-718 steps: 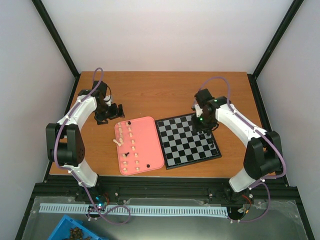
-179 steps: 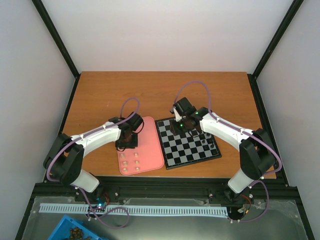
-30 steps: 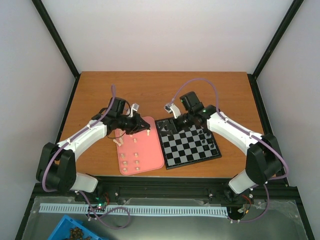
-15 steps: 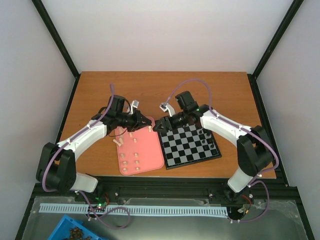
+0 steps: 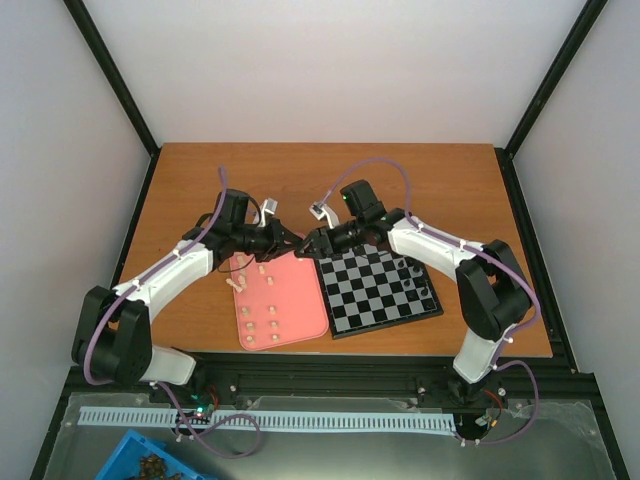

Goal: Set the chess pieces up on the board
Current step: Pick up the chess piece from the storage box.

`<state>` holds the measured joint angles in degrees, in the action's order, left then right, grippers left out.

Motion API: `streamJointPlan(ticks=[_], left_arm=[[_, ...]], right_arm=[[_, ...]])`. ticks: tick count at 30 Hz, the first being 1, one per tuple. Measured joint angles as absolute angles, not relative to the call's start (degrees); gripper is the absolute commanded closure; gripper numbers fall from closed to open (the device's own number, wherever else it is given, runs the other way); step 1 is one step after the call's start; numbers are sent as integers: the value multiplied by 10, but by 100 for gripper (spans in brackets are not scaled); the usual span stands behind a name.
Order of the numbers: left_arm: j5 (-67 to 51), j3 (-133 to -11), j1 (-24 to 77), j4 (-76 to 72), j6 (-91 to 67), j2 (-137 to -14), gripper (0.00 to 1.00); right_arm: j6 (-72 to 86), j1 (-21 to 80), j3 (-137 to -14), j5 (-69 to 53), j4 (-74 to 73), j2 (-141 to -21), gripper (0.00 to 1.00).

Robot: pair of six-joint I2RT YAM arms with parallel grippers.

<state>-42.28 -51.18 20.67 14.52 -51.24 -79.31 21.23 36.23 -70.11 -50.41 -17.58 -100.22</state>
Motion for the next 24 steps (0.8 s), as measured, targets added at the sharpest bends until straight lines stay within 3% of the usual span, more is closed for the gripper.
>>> streamJointPlan(ticks=[2, 7, 12, 24], left_arm=[[-423, -512, 207, 145, -512, -793, 99], [-422, -512, 206, 140, -513, -790, 99], [-422, -512, 205, 139, -514, -784, 99], [-390, -521, 204, 187, -496, -769, 99]], right_arm=[[224, 364, -704, -506, -164, -1002, 54], [240, 369, -707, -511, -148, -1002, 81], [251, 370, -708, -503, -147, -1005, 91], [241, 379, -708, -497, -149, -1005, 93]])
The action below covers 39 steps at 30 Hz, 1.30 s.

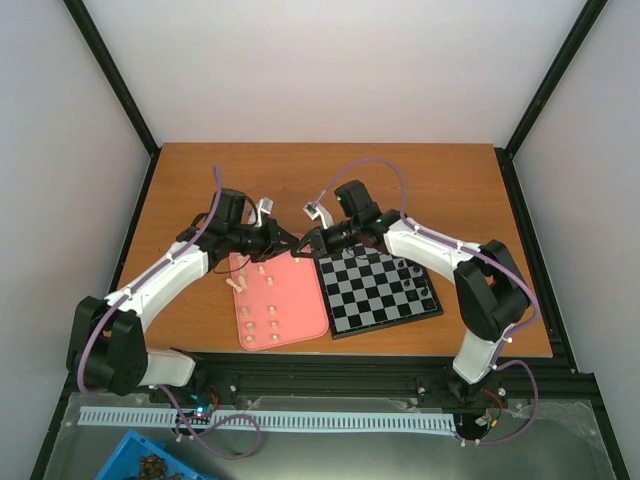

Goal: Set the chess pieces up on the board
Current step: Pick up the chess piece from the storage box, then place the chess piece in the storage box.

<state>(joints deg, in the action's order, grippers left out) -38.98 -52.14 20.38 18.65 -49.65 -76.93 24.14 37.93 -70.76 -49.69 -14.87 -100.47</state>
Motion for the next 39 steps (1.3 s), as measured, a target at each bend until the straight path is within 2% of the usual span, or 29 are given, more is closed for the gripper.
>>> streamJointPlan(ticks=[19, 26, 32, 39], left_arm=[[-293, -574, 208, 333, -436, -732, 99], [-154, -601, 177, 340, -415, -730, 99], [-132, -605, 177, 342, -406, -730, 99], [-133, -605, 177, 343, -406, -730, 99]], right_arm=[[174, 398, -700, -485, -126, -1005, 94], [152, 389, -646, -463, -256, -1002, 94], [138, 390, -646, -456, -287, -1004, 92], [128, 408, -703, -451, -300, -1051, 91]])
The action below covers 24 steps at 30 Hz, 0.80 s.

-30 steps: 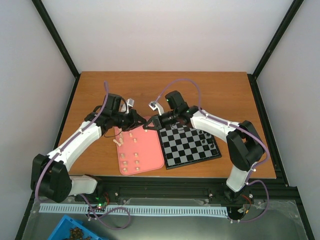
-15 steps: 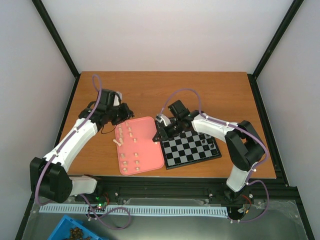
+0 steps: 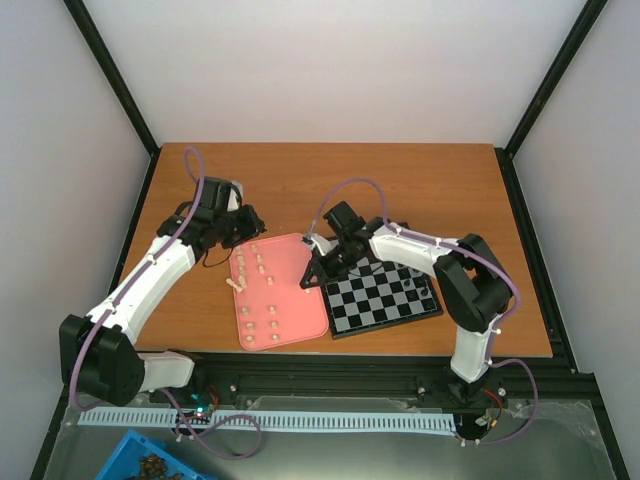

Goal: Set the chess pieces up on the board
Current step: Place the chess piece in the storage box.

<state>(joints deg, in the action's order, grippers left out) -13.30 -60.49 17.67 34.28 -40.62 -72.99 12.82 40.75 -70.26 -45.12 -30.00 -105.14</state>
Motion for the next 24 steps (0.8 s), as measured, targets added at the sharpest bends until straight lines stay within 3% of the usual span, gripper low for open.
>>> streamJointPlan(ticks=[4, 11, 24], left_arm=[[-136, -609, 177, 346, -399, -730, 99], [-137, -616, 177, 349, -387, -728, 99], [-164, -616, 177, 349, -373, -728, 99]], right_arm=[[128, 412, -711, -441, -305, -1072, 82], [127, 412, -721, -436, -313, -1090, 55], [135, 406, -728, -388, -324, -1068, 47]])
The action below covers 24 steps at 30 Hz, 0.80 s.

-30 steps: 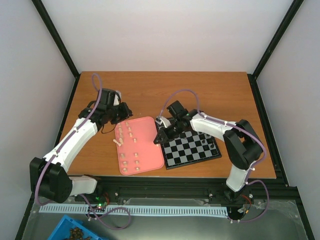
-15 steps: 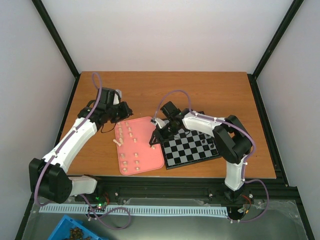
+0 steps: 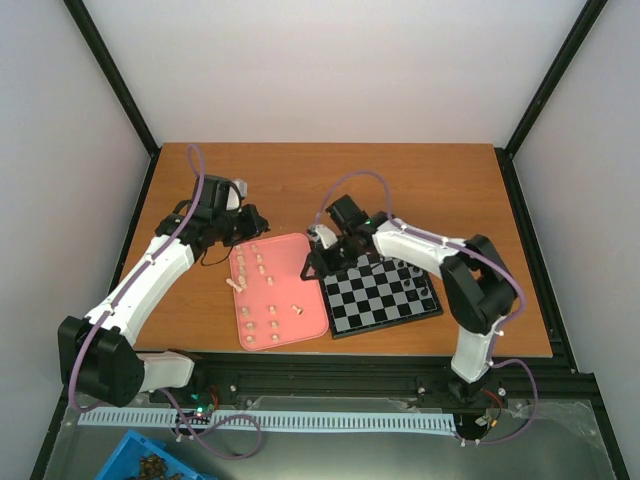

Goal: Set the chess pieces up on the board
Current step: Place the chess piece in the storage box, then place the chess piece on the chessboard.

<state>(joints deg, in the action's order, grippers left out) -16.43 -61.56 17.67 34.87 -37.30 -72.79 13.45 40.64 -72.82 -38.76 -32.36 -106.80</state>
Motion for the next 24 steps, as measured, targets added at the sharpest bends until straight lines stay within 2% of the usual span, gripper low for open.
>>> streamJointPlan(ticks=[8, 17, 24], left_arm=[[-182, -616, 207, 348, -331, -728, 99], [-139, -615, 393, 286, -277, -799, 99], [-58, -614, 513, 168, -254, -892, 99]], right_arm=[[145, 295, -724, -296, -338, -908, 43], [129, 197, -732, -148, -379, -839, 40], [129, 124, -667, -64, -365, -785, 40]])
